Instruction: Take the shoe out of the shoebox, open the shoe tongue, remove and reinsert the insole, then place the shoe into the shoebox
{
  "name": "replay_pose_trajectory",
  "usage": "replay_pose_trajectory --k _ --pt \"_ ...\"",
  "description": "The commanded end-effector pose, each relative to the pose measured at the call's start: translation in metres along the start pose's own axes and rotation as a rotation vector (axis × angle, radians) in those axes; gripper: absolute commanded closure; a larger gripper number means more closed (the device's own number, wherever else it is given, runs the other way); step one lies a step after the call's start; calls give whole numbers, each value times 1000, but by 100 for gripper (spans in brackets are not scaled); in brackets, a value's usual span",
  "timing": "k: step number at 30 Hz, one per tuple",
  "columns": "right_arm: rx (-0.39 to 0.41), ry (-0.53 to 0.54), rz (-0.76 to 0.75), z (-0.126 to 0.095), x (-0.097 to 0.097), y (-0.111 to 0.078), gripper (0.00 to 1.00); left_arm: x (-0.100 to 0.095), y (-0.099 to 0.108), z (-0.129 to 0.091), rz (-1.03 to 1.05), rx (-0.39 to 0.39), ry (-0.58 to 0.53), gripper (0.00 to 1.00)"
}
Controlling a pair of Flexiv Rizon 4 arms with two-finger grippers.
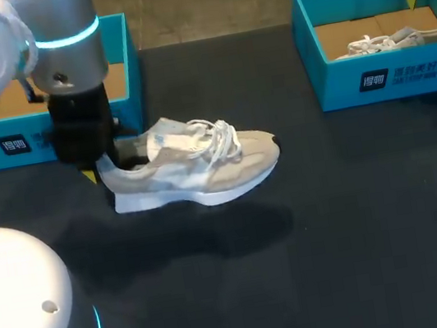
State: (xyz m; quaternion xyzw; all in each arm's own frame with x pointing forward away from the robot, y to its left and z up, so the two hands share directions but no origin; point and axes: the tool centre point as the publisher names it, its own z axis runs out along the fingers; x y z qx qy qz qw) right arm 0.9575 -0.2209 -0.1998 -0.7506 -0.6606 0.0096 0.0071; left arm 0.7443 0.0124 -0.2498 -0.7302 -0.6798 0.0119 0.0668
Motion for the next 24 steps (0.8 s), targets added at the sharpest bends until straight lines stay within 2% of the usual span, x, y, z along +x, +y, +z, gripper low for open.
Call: replay_pose_trajectory --k 1,12,17,24 --pt "-3 -1 2 0 0 -1 0 -10 4 13 -1 6 2 100" --pt "-3 -1 2 0 0 -1 0 -29 -8 47 -22 45 -9 100" --pt "-3 -1 2 0 0 -1 0 -40 -15 66 -23 21 11 100" --pt "-3 -1 2 0 0 -1 0 -54 -14 81 -6 -21 21 100"
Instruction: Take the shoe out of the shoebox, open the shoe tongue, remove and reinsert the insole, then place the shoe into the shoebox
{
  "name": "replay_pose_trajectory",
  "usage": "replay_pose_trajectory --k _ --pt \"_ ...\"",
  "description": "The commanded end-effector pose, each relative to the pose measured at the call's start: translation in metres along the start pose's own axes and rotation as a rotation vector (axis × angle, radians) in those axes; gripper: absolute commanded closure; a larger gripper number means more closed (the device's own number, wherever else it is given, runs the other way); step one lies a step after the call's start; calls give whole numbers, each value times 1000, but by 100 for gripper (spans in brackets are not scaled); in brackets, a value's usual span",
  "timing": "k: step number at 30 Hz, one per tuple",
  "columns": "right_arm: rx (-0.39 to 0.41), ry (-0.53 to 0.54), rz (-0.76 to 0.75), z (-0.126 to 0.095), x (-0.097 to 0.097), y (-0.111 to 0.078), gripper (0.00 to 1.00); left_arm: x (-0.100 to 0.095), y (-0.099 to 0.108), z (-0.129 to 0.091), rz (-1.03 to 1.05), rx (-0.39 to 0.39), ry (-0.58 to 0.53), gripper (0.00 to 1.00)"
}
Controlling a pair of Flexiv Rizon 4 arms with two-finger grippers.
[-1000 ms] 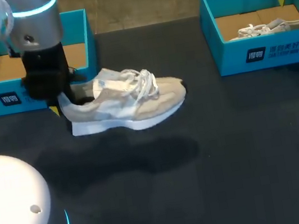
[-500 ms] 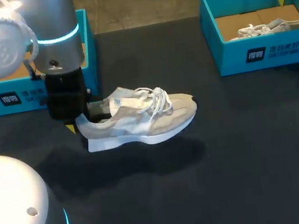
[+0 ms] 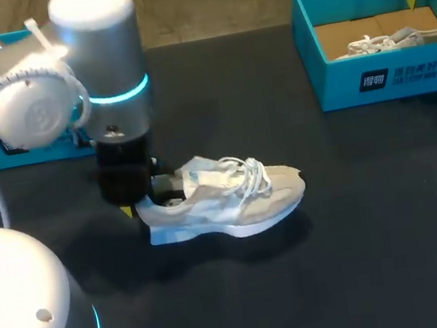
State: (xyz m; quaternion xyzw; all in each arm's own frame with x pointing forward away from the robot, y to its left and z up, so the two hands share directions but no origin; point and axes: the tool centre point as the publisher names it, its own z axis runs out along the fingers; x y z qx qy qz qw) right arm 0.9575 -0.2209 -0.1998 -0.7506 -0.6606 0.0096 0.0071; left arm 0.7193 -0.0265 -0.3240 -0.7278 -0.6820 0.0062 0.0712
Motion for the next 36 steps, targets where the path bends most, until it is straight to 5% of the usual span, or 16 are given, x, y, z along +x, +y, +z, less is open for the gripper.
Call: replay_pose_trajectory --k 1,36 --pt "-3 -1 2 0 0 -1 0 -10 0 10 5 -22 -2 100" --pt "-3 -1 2 0 0 -1 0 -44 17 65 25 -19 51 100"
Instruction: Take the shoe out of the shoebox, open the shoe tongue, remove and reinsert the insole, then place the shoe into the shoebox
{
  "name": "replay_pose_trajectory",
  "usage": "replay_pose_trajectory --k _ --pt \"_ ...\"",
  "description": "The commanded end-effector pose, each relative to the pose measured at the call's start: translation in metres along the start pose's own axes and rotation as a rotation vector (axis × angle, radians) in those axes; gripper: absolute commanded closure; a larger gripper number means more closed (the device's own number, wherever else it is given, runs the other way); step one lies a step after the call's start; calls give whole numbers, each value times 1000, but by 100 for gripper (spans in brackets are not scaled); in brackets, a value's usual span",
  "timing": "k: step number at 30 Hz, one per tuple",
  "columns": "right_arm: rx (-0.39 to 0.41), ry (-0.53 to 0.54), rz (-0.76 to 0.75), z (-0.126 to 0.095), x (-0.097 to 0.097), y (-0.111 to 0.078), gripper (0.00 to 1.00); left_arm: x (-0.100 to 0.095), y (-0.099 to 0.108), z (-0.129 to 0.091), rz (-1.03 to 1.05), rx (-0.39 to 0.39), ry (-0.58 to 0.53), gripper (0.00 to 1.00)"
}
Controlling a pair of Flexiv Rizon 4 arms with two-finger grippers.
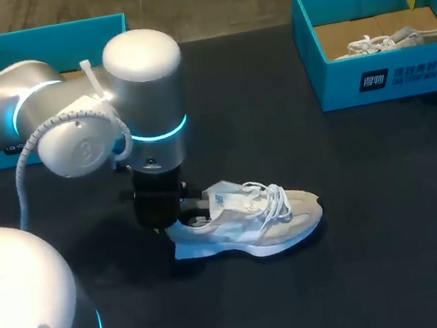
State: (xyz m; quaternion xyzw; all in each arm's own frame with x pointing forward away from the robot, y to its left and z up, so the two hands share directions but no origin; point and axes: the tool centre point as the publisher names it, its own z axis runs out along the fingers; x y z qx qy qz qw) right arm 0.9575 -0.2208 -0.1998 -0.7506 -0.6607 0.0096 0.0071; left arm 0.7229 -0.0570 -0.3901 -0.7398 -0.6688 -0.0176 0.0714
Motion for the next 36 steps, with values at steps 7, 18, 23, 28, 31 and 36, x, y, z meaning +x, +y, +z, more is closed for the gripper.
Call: replay_pose_trajectory --k 7,18,23,28,31,36 --pt "-3 -1 2 0 0 -1 0 -9 3 6 -10 23 12 100" --pt "-3 -1 2 0 0 -1 0 -6 0 7 -13 23 0 18" --pt "-3 -1 2 0 0 -1 0 -3 -5 -1 -19 26 -32 0" --pt "-3 -1 2 0 0 -1 0 3 -12 -33 -31 2 -120 0" --pt "-3 -1 2 0 0 -1 0 8 -15 -56 -53 -4 -190 0" --pt "-3 -1 2 0 0 -1 0 18 -26 -90 -119 -3 -261 0"
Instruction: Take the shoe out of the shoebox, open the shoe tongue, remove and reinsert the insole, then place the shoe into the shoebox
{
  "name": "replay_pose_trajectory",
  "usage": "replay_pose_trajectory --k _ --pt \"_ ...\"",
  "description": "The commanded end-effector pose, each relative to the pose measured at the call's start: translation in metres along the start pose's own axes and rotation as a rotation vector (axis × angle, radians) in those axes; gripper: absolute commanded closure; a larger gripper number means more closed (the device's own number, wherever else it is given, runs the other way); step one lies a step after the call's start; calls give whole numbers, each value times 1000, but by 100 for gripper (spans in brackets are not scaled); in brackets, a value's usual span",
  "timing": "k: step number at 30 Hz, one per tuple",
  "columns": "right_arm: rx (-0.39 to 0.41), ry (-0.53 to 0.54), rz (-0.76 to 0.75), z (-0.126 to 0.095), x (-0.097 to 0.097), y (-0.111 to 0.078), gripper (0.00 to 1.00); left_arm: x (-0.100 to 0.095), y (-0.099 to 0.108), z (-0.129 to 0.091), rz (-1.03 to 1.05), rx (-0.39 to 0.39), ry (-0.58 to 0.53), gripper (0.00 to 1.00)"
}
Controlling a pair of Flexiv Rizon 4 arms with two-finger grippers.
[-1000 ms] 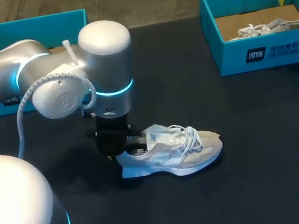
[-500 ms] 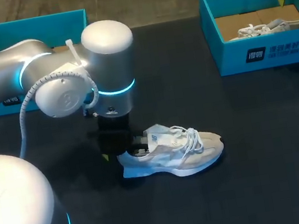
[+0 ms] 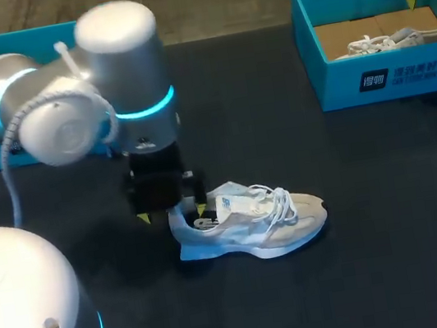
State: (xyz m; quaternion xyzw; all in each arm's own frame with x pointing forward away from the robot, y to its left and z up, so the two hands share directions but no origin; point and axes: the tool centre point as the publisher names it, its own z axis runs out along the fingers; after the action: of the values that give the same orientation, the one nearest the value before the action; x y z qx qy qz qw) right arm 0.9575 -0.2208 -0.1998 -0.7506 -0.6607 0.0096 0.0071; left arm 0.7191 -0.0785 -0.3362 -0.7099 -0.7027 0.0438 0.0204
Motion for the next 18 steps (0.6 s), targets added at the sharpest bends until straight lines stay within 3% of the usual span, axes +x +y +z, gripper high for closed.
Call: replay_pose_trajectory --k 1,8,12,14,16,18 --pt "-3 -1 2 0 0 -1 0 31 -20 -45 -64 -1 -114 0" --pt "-3 -1 2 0 0 -1 0 54 -34 -67 -245 205 -244 0" --pt "-3 -1 2 0 0 -1 0 59 -38 -70 -382 168 -293 0" --pt "-3 -1 2 0 0 -1 0 62 -38 -71 -480 207 -316 0" --pt "-3 -1 2 0 0 -1 0 66 -31 -66 -713 294 -241 0" --pt "-3 -1 2 0 0 -1 0 68 -27 -64 -738 332 -186 0"
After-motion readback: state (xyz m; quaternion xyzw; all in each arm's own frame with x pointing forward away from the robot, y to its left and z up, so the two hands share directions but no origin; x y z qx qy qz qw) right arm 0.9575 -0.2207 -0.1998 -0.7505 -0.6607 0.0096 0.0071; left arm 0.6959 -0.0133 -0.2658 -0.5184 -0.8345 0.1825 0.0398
